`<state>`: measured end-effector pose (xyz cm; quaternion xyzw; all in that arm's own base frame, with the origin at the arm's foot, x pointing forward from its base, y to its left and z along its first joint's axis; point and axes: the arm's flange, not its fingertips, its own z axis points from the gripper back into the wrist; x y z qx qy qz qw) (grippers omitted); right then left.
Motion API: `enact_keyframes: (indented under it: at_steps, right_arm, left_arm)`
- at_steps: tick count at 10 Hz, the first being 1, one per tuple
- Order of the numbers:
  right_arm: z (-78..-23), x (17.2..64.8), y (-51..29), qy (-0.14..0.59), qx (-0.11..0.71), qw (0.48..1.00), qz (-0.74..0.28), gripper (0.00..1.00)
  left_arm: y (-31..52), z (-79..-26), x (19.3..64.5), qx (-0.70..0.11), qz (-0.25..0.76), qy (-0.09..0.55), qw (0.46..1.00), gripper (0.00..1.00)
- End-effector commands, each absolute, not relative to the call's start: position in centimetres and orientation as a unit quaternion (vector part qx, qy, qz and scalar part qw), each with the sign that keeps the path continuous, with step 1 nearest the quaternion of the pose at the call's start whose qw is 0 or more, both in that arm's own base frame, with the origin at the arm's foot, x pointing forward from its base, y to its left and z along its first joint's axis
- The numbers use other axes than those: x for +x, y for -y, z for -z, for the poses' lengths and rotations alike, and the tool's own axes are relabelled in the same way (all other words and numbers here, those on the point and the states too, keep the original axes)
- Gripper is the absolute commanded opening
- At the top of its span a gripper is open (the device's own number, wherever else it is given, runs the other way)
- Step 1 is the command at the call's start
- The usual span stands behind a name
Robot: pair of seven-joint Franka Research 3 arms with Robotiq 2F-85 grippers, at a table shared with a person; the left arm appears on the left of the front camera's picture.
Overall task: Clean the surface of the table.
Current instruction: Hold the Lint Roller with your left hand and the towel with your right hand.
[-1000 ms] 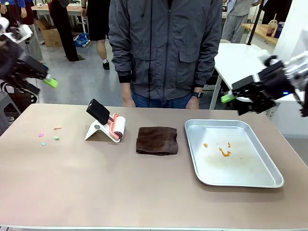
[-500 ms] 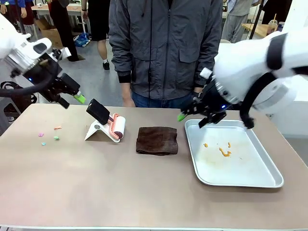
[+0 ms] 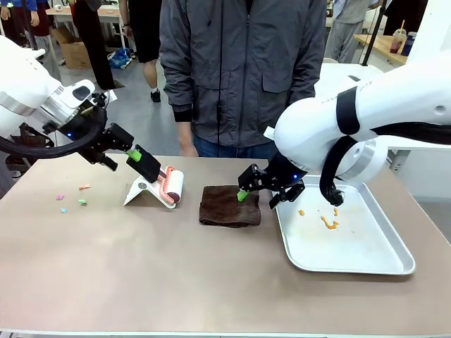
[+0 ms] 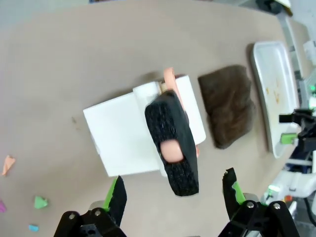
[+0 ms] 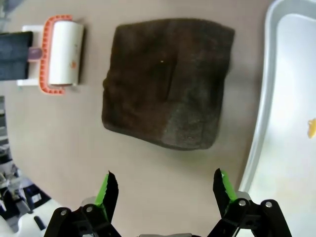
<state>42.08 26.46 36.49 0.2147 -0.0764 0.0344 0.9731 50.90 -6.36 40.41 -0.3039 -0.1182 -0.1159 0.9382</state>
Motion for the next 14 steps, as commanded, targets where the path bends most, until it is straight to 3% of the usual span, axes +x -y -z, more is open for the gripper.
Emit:
enact_keyframes:
  at_steps: [1,6,10,14]
  right_arm:
    - [-36.8,41.7,-26.4,0.080,0.214,0.973,-0.038,1.00]
    - [-36.6,42.0,-26.6,0.077,0.215,0.973,-0.036,1.00]
    - [-35.9,45.2,-30.9,0.066,0.128,0.987,-0.066,1.00]
    - [-34.1,48.6,-33.5,0.043,0.063,0.995,-0.057,1.00]
  left_arm:
    - [6.3,-40.5,50.5,-0.294,0.134,0.105,0.940,1.00]
    - [6.4,-40.3,50.7,-0.296,0.128,0.110,0.940,1.00]
    - [8.6,-39.9,52.9,-0.340,0.097,0.136,0.925,1.00]
    - [9.2,-39.2,54.0,-0.325,0.062,0.126,0.935,1.00]
